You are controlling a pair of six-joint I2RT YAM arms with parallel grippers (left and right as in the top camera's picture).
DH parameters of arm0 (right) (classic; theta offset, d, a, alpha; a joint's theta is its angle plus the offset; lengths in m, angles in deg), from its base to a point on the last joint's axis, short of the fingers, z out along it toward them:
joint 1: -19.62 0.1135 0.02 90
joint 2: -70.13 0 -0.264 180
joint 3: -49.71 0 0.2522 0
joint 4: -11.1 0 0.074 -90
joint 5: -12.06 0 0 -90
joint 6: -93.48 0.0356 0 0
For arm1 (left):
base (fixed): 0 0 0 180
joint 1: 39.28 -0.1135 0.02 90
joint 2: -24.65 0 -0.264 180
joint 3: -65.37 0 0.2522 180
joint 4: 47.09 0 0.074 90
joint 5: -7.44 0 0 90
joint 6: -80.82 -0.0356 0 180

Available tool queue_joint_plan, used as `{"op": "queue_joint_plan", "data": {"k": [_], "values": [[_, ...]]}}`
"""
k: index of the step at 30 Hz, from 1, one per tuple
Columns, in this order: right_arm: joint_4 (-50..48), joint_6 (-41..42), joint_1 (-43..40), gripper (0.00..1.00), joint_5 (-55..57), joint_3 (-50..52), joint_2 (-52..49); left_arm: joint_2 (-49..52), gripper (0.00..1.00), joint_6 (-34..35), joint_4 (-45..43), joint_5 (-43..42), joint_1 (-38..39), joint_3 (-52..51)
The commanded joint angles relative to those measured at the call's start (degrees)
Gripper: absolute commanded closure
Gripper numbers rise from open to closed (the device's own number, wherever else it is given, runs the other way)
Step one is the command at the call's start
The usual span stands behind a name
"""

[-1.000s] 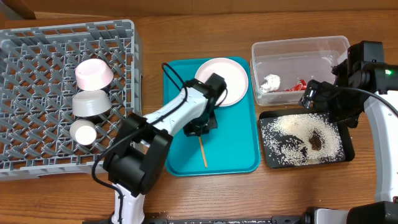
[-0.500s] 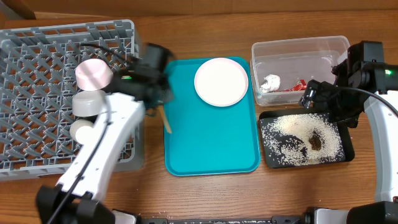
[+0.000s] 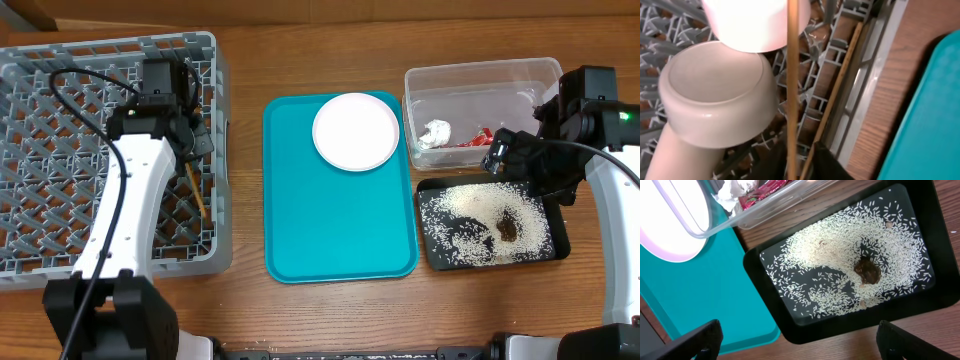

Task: Sort waste into correct bins and load items into the dishwasher
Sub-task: 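Carry the second chopstick into the rack with left gripper and release, then grasp the rim of the white plate with the left gripper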

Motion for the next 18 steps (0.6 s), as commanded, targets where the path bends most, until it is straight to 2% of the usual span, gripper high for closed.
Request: {"op": "queue_joint_plan", "data": {"k": [1, 3, 8, 13, 18], "values": [[-0.2, -0.2, 0.3, 0.00, -0.3, -0.6, 0.8, 0.1, 0.60, -3.4, -0.9, -4.1, 0.3, 0.4], [-0.2, -0.2, 0.3, 0.00, -0.3, -0.6, 0.8, 0.0, 0.54, -3.5, -0.9, -6.5, 0.9, 1.0], [-0.2, -0.2, 0.3, 0.00, -0.3, -0.6, 0.8, -0.2, 0.51, -7.1, -2.2, -14.3, 5.6, 1.5], [-0.3, -0.2, 0.3, 0.00, -0.3, -0.6, 0.8, -0.2, 0.49, -8.3, -5.7, -14.4, 14.4, 1.5], [-0.3, -0.2, 0.3, 0.00, -0.3, -0.6, 0.8, 1.3, 0.38, -8.4, -12.2, -12.7, 23.3, 1.4]]}}
